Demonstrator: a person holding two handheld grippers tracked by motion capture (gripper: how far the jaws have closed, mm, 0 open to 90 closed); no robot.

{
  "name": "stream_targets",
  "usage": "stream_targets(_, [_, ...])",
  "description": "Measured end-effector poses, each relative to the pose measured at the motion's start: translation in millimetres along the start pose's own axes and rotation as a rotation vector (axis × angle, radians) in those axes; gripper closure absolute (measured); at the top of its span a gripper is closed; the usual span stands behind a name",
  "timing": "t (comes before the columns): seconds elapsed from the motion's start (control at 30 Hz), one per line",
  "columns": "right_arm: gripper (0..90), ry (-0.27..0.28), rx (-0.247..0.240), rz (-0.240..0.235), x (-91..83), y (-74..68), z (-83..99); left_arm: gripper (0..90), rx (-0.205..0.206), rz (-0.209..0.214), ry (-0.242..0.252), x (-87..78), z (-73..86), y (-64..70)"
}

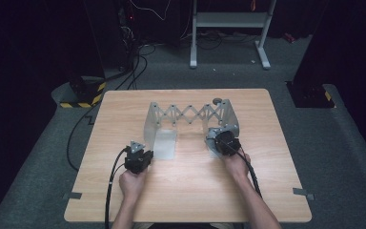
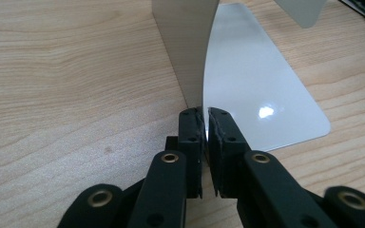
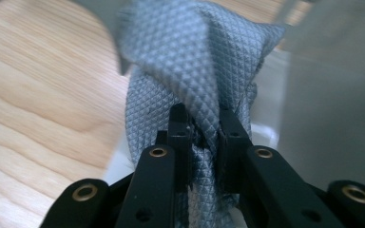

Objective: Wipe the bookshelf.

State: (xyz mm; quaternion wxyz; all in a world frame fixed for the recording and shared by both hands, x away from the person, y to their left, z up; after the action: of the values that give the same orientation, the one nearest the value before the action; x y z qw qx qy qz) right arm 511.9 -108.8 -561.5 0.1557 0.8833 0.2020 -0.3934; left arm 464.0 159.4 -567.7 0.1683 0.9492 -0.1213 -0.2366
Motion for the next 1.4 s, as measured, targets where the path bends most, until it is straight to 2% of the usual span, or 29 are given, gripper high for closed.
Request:
stream_targets(0.1, [80.2,0.011,0.001,-0.025,2.7,-10.3,-4.1,83.5,-0.001,0.000,0.000,0.0,-0.1,-0.1])
stream_targets(0.17, [80.3,0.013,-0.005,-0.026,3.9,-11.7,-5.6,83.5,-0.002,0.000,0.000,0.0,-0.1,-0.2])
stream_targets(0.23, [80.6,0.008,-0.001,-0.025,3.3,-8.5,-5.1,83.5,-0.003,0.001,0.000,0.0,-0.2,-0.2])
stream_targets(0.4, [80.7,-0.006,0.009,0.019,1.7,6.6,-2.8,83.4,-0.004,-0.002,0.011,0.7,-0.5,0.8])
stream_targets(0.47, [80.7,-0.007,0.004,0.021,2.4,7.0,-4.7,83.4,0.001,-0.001,0.003,0.2,0.0,0.2])
stream_targets(0.57, [80.7,-0.005,0.004,-0.018,5.4,-4.3,-8.8,83.4,0.003,-0.001,0.000,0.0,0.1,0.0])
stream_targets(0.63, [80.6,-0.004,-0.023,-0.026,7.4,-12.4,-12.1,83.4,-0.005,-0.002,0.011,0.7,-0.6,0.7])
stream_targets(0.7, [80.6,-0.001,-0.029,-0.032,8.1,-14.6,-14.4,83.4,-0.004,-0.002,0.011,0.7,-0.6,0.7])
stream_targets(0.87, [80.6,-0.012,0.011,0.018,8.4,3.1,-12.7,83.4,-0.002,-0.003,0.010,0.6,-0.4,0.8])
stream_targets(0.97, [80.6,-0.020,0.018,0.025,9.9,4.5,-13.8,83.4,-0.002,-0.003,0.010,0.6,-0.4,0.7])
stream_targets(1.03, [80.5,-0.018,0.001,0.008,11.1,-1.7,-17.6,83.4,-0.005,-0.002,0.013,0.8,-0.6,0.9])
stream_targets(1.1, [80.5,-0.018,0.010,-0.022,13.2,-8.6,-21.6,83.4,-0.004,-0.002,0.011,0.7,-0.5,0.7])
stream_targets(1.2, [80.6,-0.023,-0.002,-0.004,16.2,-8.5,-23.7,83.4,0.004,-0.001,0.001,0.0,0.1,0.1])
stream_targets(1.3, [80.5,-0.027,-0.002,0.054,15.6,3.1,-21.9,83.5,0.002,0.000,-0.001,-0.1,0.1,-0.1])
stream_targets(1.4, [80.5,-0.032,0.027,0.079,15.7,13.2,-20.3,83.4,0.004,0.000,-0.003,-0.2,0.1,-0.4])
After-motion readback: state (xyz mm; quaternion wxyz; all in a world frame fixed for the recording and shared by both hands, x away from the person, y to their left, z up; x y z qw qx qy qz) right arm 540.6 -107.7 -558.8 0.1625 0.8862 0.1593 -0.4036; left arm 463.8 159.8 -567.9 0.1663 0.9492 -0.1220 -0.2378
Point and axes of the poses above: each handheld gripper's, and its own axes: x roughly forward along the jaws, z roughly out of its underside, y roughly to its right, the point moved 7 cm from there along x, roughly forward along the jaws, and after that the axes turned 1 degree about z, right-handed, at the moved point
